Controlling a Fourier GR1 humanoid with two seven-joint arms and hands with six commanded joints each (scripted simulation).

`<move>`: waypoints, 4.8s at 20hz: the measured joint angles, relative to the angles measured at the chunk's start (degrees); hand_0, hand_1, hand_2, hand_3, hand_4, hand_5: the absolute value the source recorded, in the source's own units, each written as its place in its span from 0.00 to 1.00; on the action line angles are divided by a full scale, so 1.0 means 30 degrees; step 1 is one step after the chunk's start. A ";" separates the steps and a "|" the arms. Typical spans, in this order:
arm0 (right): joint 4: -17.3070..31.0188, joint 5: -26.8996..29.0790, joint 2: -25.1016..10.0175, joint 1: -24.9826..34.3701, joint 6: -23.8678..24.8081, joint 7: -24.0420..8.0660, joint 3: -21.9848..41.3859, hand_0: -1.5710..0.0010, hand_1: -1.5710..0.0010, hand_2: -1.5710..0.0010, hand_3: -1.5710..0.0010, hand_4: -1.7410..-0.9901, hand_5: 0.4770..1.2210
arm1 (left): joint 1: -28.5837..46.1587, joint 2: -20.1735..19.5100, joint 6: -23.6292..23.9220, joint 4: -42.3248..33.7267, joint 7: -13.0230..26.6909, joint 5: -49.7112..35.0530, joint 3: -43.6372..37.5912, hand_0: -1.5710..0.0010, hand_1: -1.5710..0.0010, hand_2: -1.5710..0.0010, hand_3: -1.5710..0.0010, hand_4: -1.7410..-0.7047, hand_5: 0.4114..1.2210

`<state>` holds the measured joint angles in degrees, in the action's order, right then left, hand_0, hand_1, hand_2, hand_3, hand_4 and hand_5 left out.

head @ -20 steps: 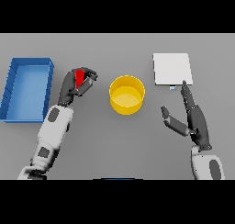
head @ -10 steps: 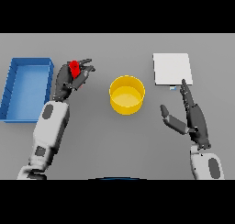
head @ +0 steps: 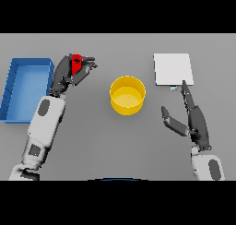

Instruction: Pick up the red beaker and tilt it to pour out 1 green nut into yellow bowl. Pick up the yellow bowl and place it on the metallic measuring scale.

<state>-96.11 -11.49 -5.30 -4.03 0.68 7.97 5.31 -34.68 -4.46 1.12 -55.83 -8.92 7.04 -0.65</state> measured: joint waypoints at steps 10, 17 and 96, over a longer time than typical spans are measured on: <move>-0.0301 -0.0015 -0.0226 0.0099 -0.0142 -0.0822 -0.0032 1.00 1.00 1.00 1.00 0.75 0.26 | -0.2561 -0.2687 -0.1185 -0.0745 0.3644 0.5832 0.5827 0.00 0.00 0.00 0.00 0.00 0.90; -0.0527 0.0225 0.0029 -0.0182 -0.0251 -0.0956 0.0050 1.00 1.00 1.00 1.00 0.73 0.27 | -0.5285 -0.3523 -0.2994 0.0365 0.5266 1.0319 1.0389 0.00 0.00 0.00 0.00 0.05 0.98; 0.0591 0.0296 -0.0002 0.0642 -0.0521 0.0175 0.0271 1.00 1.00 1.00 1.00 0.79 0.26 | 0.1274 -0.9903 0.0071 -0.2122 1.1896 -0.1511 0.1957 0.52 0.56 0.58 0.57 0.67 0.34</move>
<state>-94.34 -10.60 -5.31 -2.10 -0.88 8.50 6.13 -30.86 -34.17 1.33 -62.20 26.77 2.51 5.22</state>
